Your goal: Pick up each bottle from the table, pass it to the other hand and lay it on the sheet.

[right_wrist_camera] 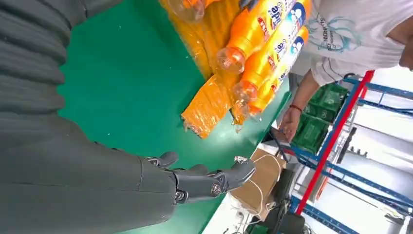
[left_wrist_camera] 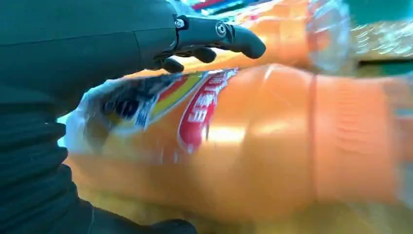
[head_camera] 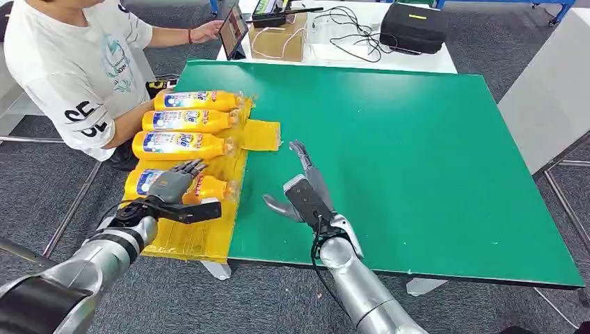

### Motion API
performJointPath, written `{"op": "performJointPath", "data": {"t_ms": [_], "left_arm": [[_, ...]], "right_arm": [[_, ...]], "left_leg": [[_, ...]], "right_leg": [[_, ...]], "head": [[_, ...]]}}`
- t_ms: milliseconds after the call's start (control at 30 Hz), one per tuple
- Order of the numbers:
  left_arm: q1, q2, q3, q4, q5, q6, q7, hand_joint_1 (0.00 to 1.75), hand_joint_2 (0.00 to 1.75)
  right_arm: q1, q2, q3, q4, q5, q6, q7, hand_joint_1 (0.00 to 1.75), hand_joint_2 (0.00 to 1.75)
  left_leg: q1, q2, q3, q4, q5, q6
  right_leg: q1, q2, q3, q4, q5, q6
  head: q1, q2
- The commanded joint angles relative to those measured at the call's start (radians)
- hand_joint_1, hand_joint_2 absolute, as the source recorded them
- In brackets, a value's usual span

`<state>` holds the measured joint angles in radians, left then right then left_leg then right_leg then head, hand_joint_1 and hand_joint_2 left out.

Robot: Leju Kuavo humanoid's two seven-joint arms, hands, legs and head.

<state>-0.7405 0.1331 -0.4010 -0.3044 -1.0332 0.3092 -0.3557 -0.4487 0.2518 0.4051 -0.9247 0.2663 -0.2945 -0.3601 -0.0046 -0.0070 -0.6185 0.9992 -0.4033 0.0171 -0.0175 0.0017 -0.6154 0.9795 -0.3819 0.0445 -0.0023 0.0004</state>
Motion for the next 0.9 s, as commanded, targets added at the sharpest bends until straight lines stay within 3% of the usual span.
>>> {"op": "performJointPath", "data": {"t_ms": [33,167,267,433,467,533,600,733,800,900], "left_arm": [[0.155,-0.01,0.263,-0.119,0.267,0.04,-0.342,0.0,1.75],[0.212,-0.009,0.24,-0.265,0.409,0.019,-0.342,0.0,1.75],[0.277,-0.006,0.199,-0.456,0.673,-0.166,-0.342,0.0,1.75],[0.282,-0.012,0.198,-0.478,0.71,-0.196,-0.342,0.0,1.75],[0.296,-0.013,0.204,-0.52,0.78,-0.258,-0.342,0.0,1.75],[0.327,-0.077,0.297,-0.601,0.958,-0.442,-0.342,0.0,1.75],[0.339,-0.134,0.321,-0.626,0.972,-0.489,-0.342,0.0,1.75],[0.306,-0.302,0.33,-0.565,0.954,-0.45,-0.339,0.0,1.75],[0.292,-0.362,0.311,-0.55,0.938,-0.383,-0.273,0.0,1.75],[0.29,-0.362,0.304,-0.544,0.938,-0.374,-0.271,0.0,1.75]], "right_arm": [[-0.007,-0.023,-0.006,0.041,-0.026,-0.009,-0.031,0.0,1.75],[0.008,-0.025,-0.024,0.018,-0.05,-0.012,-0.043,0.0,1.75],[0.027,-0.029,-0.043,-0.005,-0.072,-0.01,-0.053,0.0,1.75],[0.028,-0.03,-0.044,-0.008,-0.074,-0.007,-0.054,0.0,1.75],[0.032,-0.027,-0.048,-0.013,-0.079,-0.008,-0.06,0.0,1.75],[0.048,-0.018,-0.059,-0.036,-0.094,-0.013,-0.081,0.0,1.75],[0.069,-0.015,-0.06,-0.062,-0.097,-0.024,-0.088,0.0,1.75],[0.124,-0.008,-0.055,-0.117,-0.082,-0.068,-0.08,0.0,1.75],[0.151,-0.006,-0.057,-0.144,-0.08,-0.086,-0.077,0.0,1.75],[0.155,-0.008,-0.056,-0.15,-0.08,-0.087,-0.077,0.0,1.75]], "left_leg": [[0.0,0.001,0.002,-0.001,-0.001,0.0],[0.001,0.0,0.001,0.0,-0.002,-0.001],[0.001,-0.001,-0.001,0.0,-0.001,-0.001],[0.001,-0.001,-0.002,0.0,-0.001,-0.001],[0.002,-0.001,-0.001,0.001,-0.003,-0.001],[0.002,0.0,-0.001,0.002,-0.003,-0.001],[0.001,-0.003,-0.003,0.0,-0.001,0.0],[0.001,-0.007,-0.003,0.001,-0.002,0.0],[0.001,-0.009,-0.003,0.001,-0.002,0.0],[0.0,-0.007,-0.004,0.001,-0.002,0.0]], "right_leg": [[0.0,0.001,0.001,-0.001,-0.001,-0.001],[0.001,0.0,0.001,-0.001,-0.002,-0.002],[0.001,-0.002,0.0,-0.001,-0.002,-0.002],[0.001,-0.001,-0.002,-0.001,-0.002,-0.001],[0.002,-0.002,-0.001,-0.001,-0.003,-0.002],[0.002,-0.001,-0.001,0.0,-0.003,-0.002],[0.001,-0.003,-0.003,-0.001,-0.002,-0.001],[0.001,-0.007,0.0,-0.001,-0.004,-0.001],[0.001,-0.008,0.0,-0.002,-0.004,-0.001],[0.0,-0.006,-0.001,-0.002,-0.003,-0.001]], "head": [[0.0,0.0],[0.0,0.0],[0.0,0.0],[0.0,0.0],[0.0,0.0],[0.0,0.0],[0.0,0.0],[0.0,0.0],[0.0,0.0],[0.0,0.0]]}}
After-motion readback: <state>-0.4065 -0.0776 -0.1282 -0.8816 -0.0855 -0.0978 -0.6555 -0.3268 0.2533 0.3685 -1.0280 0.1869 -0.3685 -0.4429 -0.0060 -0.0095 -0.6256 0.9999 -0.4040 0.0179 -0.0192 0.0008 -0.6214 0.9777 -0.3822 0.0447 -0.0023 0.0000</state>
